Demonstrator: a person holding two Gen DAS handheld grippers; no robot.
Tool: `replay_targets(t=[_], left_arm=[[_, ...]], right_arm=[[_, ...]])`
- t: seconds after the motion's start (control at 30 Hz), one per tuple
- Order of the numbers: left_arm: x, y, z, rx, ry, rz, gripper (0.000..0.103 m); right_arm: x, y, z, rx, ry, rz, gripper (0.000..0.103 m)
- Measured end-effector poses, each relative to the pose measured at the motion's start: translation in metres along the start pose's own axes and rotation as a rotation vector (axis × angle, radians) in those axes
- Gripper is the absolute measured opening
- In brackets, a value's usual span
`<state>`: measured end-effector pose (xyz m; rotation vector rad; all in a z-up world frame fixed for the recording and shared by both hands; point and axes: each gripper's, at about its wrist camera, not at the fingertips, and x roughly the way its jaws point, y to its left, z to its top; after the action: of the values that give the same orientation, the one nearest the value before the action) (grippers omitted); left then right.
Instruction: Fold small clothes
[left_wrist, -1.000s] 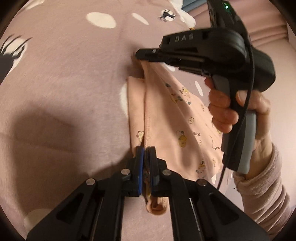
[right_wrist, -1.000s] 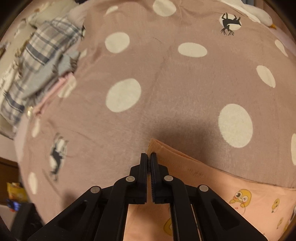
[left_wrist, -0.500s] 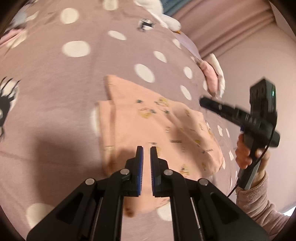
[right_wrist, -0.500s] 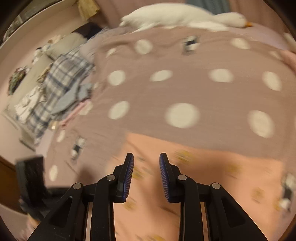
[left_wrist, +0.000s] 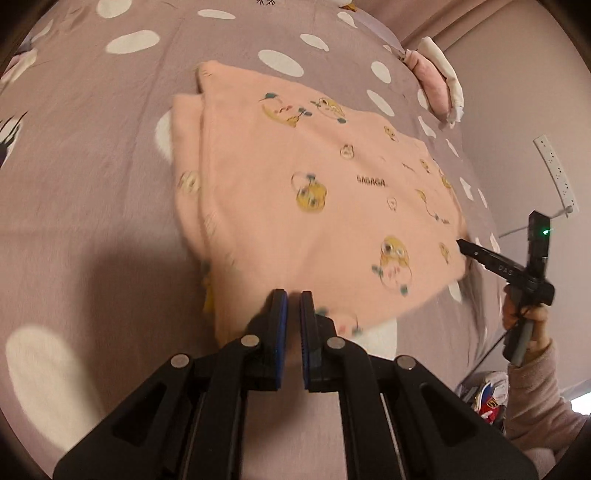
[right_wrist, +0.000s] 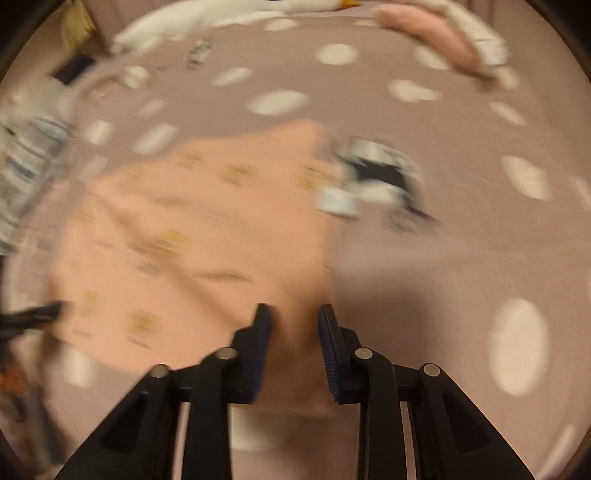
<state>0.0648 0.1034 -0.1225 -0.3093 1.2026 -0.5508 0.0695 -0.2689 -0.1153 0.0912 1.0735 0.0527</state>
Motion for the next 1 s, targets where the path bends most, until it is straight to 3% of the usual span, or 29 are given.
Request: replay_targets(t=[0.07, 0.23, 0.37, 0.5, 0.67, 0.9, 1.0], left_arm=[[0.0, 0.002, -0.005, -0.014, 0.015, -0.002, 0.006], [-0.011, 0.006, -0.028, -0.039, 0.021, -0.023, 0.006], [-0.023, -0.002, -0.037, -0.024, -0.007, 0.002, 0.014], [-0.034, -0.012, -0.033, -0.003, -0.063, -0.02, 0.017], [-0.026, -0.028, -0.019, 0.028, -0.11, -0.063, 0.021], [0.003, -0.019, -0.024, 0.019, -0.046, -0.01, 0.02], [-0.001, -0.011, -0.031, -0.006, -0.044, -0.028, 0.021]], right_arm=[[-0.002, -0.012, -0.006, 0.07, -0.001, 0.058, 0.033], [-0.018, -0.013, -0.009, 0.066, -0.025, -0.01, 0.033], [-0.042, -0.014, -0.019, 0.05, -0.111, -0.033, 0.033], [-0.06, -0.004, -0.024, 0.018, -0.194, 0.08, 0.033], [-0.042, 0.021, -0.031, -0.02, -0.156, 0.216, 0.033], [-0.013, 0.023, -0.053, -0.02, -0.069, 0.143, 0.03], [-0.015, 0.014, -0.061, -0.02, -0.061, 0.114, 0.028]])
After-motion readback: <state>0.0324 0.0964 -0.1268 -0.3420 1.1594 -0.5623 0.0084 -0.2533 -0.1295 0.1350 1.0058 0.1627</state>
